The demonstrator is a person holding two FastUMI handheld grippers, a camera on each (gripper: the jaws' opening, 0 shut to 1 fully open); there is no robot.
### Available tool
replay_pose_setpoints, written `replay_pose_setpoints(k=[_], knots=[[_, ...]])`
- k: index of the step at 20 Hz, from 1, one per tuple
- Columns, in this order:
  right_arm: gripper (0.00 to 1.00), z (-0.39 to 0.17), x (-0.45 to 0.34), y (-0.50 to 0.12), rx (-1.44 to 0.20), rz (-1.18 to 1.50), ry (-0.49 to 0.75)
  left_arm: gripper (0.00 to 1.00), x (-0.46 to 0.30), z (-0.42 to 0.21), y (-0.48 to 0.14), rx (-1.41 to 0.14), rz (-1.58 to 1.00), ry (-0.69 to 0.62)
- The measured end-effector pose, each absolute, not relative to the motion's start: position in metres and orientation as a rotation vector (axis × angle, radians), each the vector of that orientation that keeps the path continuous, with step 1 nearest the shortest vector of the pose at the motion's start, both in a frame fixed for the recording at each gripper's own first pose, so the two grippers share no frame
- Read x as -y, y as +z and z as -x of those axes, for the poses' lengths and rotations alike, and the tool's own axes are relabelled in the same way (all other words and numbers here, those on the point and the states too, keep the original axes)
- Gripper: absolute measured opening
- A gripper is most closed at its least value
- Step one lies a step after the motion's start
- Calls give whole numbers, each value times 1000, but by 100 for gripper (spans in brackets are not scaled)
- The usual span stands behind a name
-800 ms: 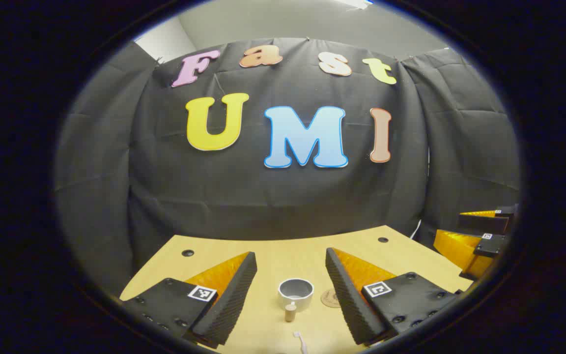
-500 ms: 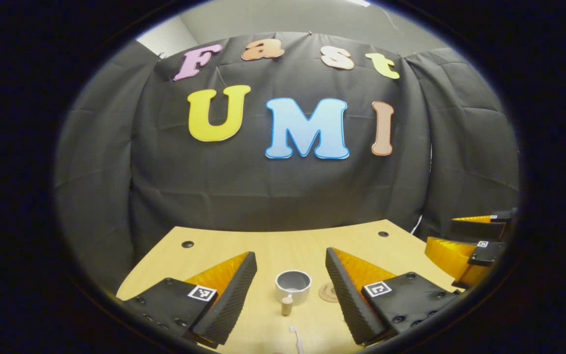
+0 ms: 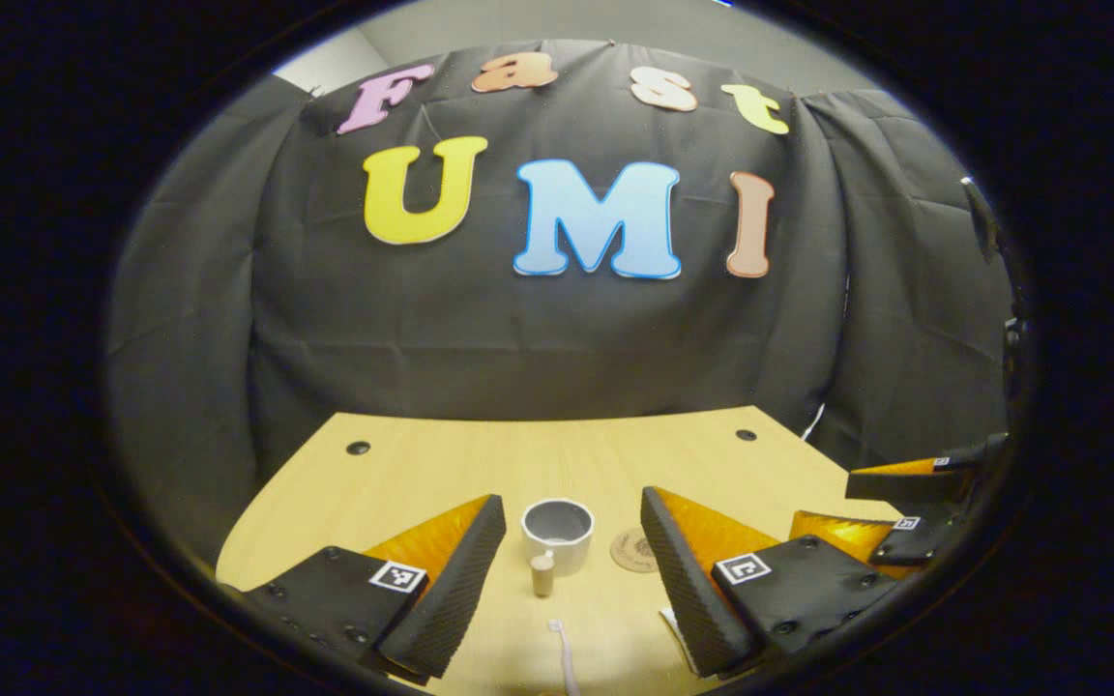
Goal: Put the toothbrush and toothpaste on the desktop into the cup, then pick up the cup and place it on the coaster on the desktop.
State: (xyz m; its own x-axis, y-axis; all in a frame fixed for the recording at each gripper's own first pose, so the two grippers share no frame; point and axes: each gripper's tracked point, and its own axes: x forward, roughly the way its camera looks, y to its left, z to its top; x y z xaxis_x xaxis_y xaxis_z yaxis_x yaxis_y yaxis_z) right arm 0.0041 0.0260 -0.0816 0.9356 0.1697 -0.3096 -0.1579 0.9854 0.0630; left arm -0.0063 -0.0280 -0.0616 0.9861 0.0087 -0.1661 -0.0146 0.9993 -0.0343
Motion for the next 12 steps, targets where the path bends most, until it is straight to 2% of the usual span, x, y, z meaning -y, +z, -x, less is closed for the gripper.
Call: replay_pose_setpoints(k=[3, 4, 5, 10, 11, 12], knots=[[91, 0, -36, -105, -412, -56, 196, 100, 24, 6, -93, -240, 45, 24], [91, 0, -39, -112, -436, -61, 203, 93, 24, 5, -104, -265, 47, 27], [91, 2, -40, -121, -461, -65, 209, 93, 24, 5, -114, -290, 50, 29], [91, 8, -48, -161, -601, -69, 224, 94, 27, 9, -175, -429, 46, 21], [92, 11, -50, -173, -635, -68, 225, 100, 28, 11, -189, -460, 47, 18], [92, 13, -51, -182, -667, -68, 227, 100, 28, 13, -200, -491, 46, 16]])
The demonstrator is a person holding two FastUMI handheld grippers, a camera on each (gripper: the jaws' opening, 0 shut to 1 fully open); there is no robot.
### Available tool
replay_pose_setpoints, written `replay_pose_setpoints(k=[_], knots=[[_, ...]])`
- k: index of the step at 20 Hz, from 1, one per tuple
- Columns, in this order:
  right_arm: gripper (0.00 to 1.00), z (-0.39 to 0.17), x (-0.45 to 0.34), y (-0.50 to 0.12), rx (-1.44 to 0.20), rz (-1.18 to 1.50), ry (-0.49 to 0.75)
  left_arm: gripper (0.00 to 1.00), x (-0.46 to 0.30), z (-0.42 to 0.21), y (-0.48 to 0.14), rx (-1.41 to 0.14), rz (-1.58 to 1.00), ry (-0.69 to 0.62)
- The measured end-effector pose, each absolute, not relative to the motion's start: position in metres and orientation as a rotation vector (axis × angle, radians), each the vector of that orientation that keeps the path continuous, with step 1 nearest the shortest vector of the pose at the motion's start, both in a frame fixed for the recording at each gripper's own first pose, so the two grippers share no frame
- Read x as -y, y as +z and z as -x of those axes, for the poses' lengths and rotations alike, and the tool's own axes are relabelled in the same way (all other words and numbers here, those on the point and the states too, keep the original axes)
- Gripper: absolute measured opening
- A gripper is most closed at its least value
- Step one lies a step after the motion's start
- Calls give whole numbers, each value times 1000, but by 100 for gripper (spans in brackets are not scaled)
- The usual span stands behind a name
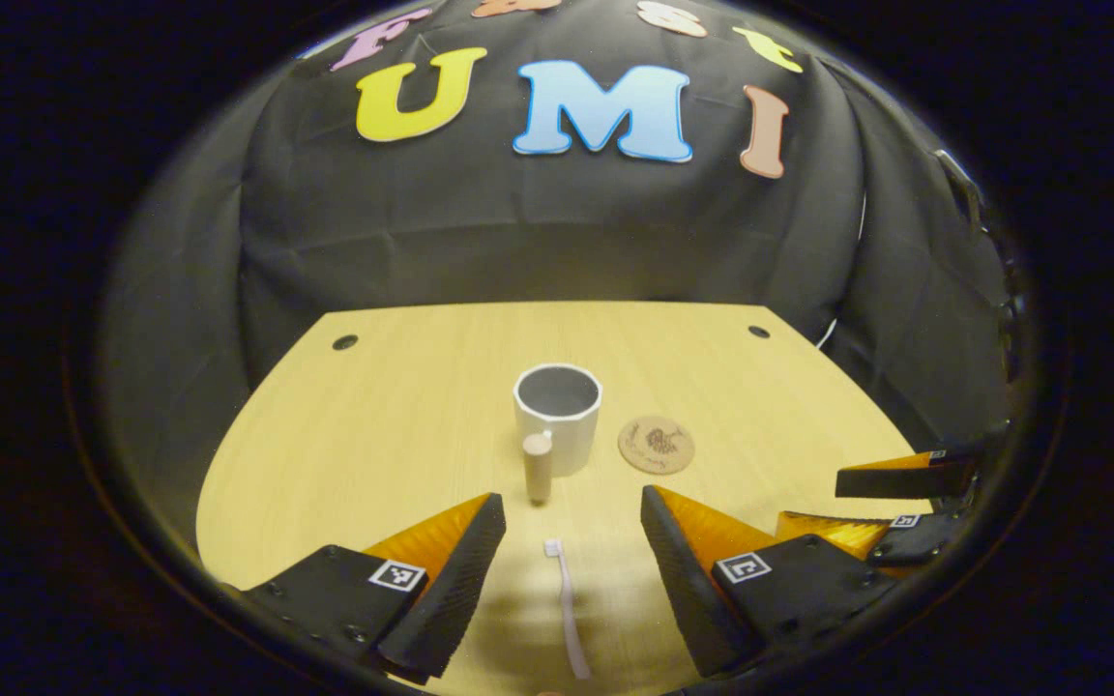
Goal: Put the toothbrush and toothpaste on the desktop into the cup, then pick up the cup and place it on the coaster on the desktop.
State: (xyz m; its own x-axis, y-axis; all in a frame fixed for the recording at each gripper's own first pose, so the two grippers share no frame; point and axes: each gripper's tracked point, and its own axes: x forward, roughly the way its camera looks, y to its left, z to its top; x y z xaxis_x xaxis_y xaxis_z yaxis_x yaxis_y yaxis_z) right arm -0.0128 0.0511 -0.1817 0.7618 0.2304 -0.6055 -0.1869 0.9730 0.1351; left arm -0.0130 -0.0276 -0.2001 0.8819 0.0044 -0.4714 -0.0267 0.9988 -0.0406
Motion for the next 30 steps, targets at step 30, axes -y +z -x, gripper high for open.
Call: replay_pose_setpoints(k=[30], knots=[[86, 40, -58, -308, -1084, 0, 171, 84, 14, 39, -345, -867, 5, 62]])
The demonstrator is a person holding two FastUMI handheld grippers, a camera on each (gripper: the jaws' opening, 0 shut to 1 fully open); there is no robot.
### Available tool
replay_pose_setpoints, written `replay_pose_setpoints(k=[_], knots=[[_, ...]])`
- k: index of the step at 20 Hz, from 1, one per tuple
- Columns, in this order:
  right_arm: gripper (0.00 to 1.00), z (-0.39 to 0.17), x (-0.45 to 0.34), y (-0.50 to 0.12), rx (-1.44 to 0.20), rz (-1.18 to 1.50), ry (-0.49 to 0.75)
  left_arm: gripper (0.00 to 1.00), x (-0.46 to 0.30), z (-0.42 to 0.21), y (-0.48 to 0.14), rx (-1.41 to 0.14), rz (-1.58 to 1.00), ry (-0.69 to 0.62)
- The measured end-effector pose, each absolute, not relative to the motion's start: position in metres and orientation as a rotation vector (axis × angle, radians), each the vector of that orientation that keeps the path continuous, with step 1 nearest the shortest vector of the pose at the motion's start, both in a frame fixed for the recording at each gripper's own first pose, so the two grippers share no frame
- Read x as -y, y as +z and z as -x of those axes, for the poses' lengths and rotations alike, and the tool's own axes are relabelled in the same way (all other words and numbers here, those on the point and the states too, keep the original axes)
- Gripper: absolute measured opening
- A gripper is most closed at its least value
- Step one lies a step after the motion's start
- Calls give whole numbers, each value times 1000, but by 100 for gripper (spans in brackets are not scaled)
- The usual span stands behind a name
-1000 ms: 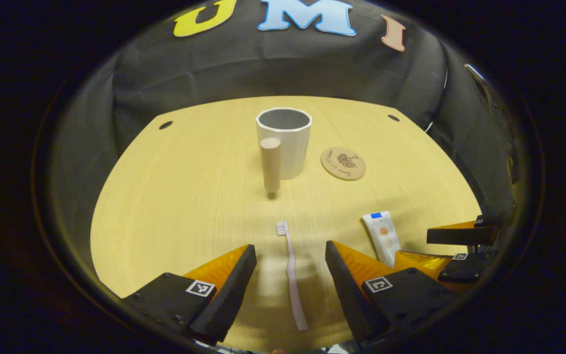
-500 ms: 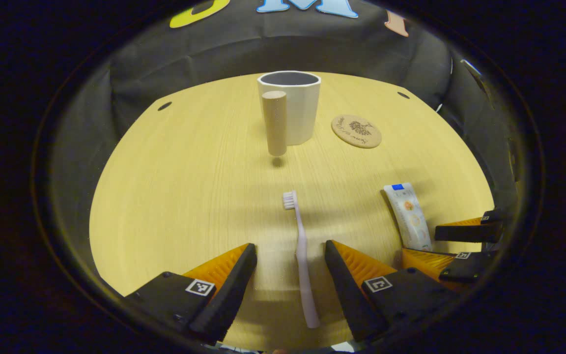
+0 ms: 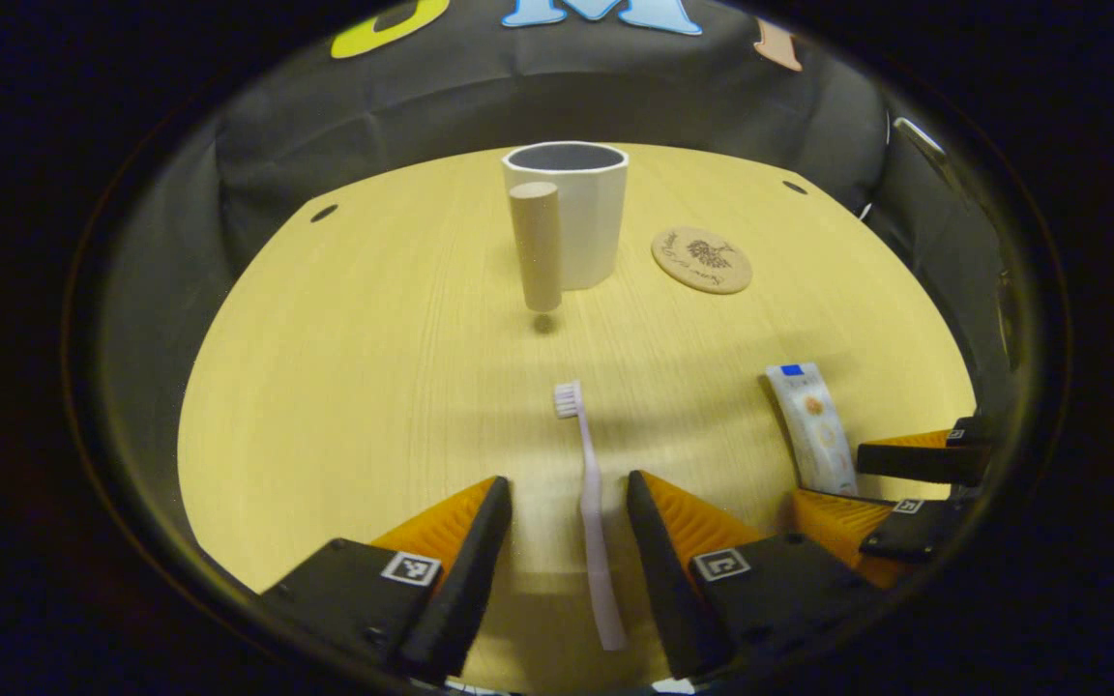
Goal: Put the toothbrush and toothpaste on the desktop into the cup, then pick up the cup and place it on the coaster on the desktop.
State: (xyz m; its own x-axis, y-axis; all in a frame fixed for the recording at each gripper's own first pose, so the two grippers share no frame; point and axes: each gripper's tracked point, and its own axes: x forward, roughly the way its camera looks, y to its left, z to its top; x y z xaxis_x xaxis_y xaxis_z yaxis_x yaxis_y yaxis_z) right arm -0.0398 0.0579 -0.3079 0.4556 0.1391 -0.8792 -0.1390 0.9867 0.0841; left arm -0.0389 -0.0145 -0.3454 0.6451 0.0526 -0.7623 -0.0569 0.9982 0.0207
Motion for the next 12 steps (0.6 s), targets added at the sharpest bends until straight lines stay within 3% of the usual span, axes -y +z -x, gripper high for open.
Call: replay_pose_setpoints(k=[1, 2, 3, 5, 6, 7, 8, 10, 11, 12], knots=[[80, 42, -59, -308, -1093, -3, 169, 69, 15, 39, -344, -873, 6, 63], [73, 39, -56, -307, -1097, -10, 159, 83, 15, 39, -344, -877, 8, 63], [52, 40, -55, -308, -1107, -22, 153, 73, 14, 37, -345, -876, 3, 67], [41, 38, -56, -309, -1132, -35, 143, 53, 13, 36, -345, -886, 5, 76], [41, 37, -55, -308, -1136, -37, 136, 52, 13, 35, -346, -898, 3, 76], [33, 38, -55, -307, -1151, -56, 120, 52, 14, 33, -343, -899, 0, 71], [26, 36, -56, -308, -1151, -64, 111, 40, 11, 31, -346, -908, -2, 86], [27, 37, -56, -308, -1162, -61, 115, 16, 13, 34, -345, -919, -17, 85], [27, 32, -58, -309, -1137, -85, 105, 16, 13, 33, -345, -918, -25, 82], [14, 36, -59, -306, -1164, -93, 112, 16, 13, 33, -346, -913, -27, 82]])
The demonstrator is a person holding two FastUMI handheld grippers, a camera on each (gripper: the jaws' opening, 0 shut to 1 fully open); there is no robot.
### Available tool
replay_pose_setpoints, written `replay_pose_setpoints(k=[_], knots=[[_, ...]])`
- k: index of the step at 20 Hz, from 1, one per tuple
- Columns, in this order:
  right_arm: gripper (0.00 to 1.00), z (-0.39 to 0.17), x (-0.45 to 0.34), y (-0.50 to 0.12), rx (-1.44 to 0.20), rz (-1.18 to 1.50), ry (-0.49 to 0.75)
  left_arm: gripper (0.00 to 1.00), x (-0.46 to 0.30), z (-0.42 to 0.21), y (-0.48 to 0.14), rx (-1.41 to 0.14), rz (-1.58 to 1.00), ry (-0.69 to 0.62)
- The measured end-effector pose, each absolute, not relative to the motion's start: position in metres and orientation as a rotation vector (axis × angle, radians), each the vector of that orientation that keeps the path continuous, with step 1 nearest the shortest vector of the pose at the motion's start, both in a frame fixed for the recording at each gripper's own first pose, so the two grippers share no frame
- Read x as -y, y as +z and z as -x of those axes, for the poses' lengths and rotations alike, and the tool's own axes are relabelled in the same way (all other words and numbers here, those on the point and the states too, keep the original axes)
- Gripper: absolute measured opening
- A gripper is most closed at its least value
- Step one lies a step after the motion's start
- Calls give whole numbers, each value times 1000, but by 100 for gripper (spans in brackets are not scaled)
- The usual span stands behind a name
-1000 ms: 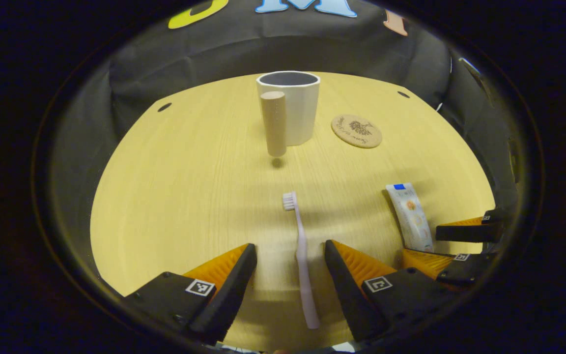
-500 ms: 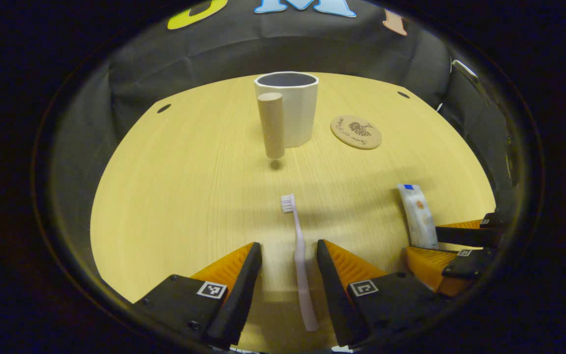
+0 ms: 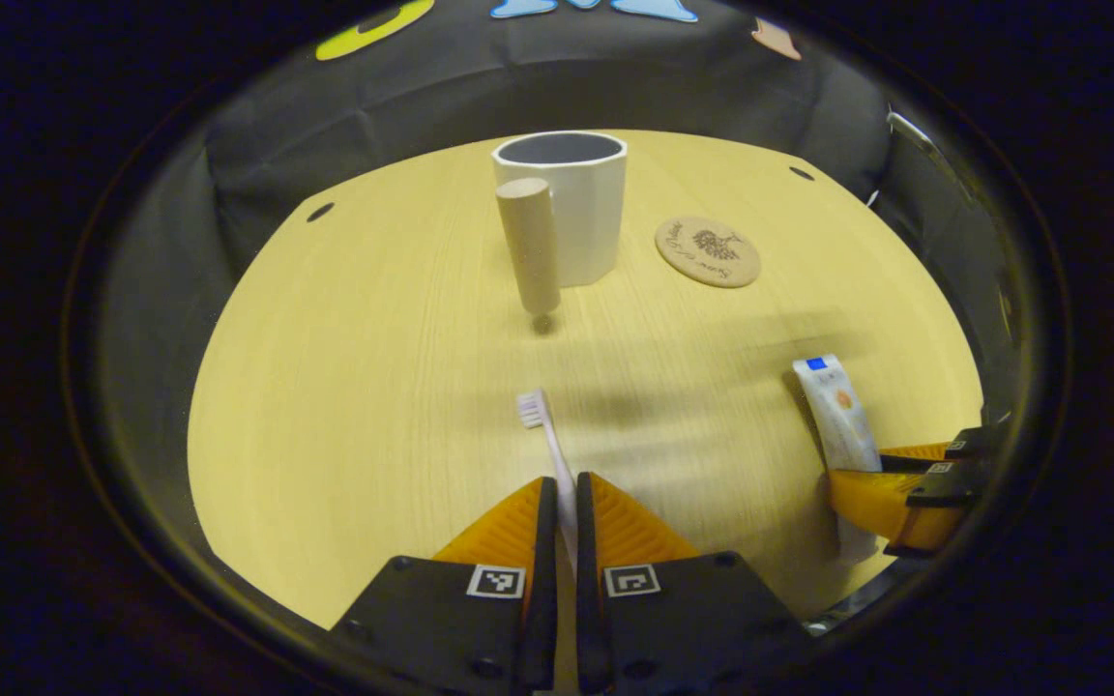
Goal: Put the toothbrush and toothpaste on the desktop into the cup, then pick up the cup and place it on the coaster on the desktop.
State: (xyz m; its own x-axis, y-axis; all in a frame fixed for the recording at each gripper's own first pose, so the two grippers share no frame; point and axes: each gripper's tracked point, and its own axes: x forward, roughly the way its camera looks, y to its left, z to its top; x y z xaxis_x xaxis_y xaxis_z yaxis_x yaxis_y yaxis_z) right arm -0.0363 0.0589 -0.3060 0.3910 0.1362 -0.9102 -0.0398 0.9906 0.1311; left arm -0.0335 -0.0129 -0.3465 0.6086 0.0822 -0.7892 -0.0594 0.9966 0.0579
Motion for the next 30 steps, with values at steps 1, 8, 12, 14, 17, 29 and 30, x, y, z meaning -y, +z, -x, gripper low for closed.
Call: replay_pose_setpoints(k=[1, 8, 12, 14, 17, 29, 30], knots=[[14, 35, -57, -308, -1157, -96, 115, 7, 12, 32, -343, -914, -25, 85], [14, 35, -57, -305, -1138, -96, 125, 7, 13, 30, -341, -895, -9, 63], [13, 34, -59, -303, -1133, -118, 134, 7, 9, 24, -317, -831, 23, 64], [13, 34, -60, -301, -1130, -124, 142, 7, 6, 22, -297, -790, 33, 63], [13, 34, -61, -298, -1121, -130, 153, 7, 1, 24, -259, -732, 62, 65], [13, 21, -63, -274, -1078, -198, 159, 7, -18, -49, -94, -371, 115, 10], [13, 19, -62, -269, -1071, -207, 157, 7, -21, -61, -91, -348, 99, 2]])
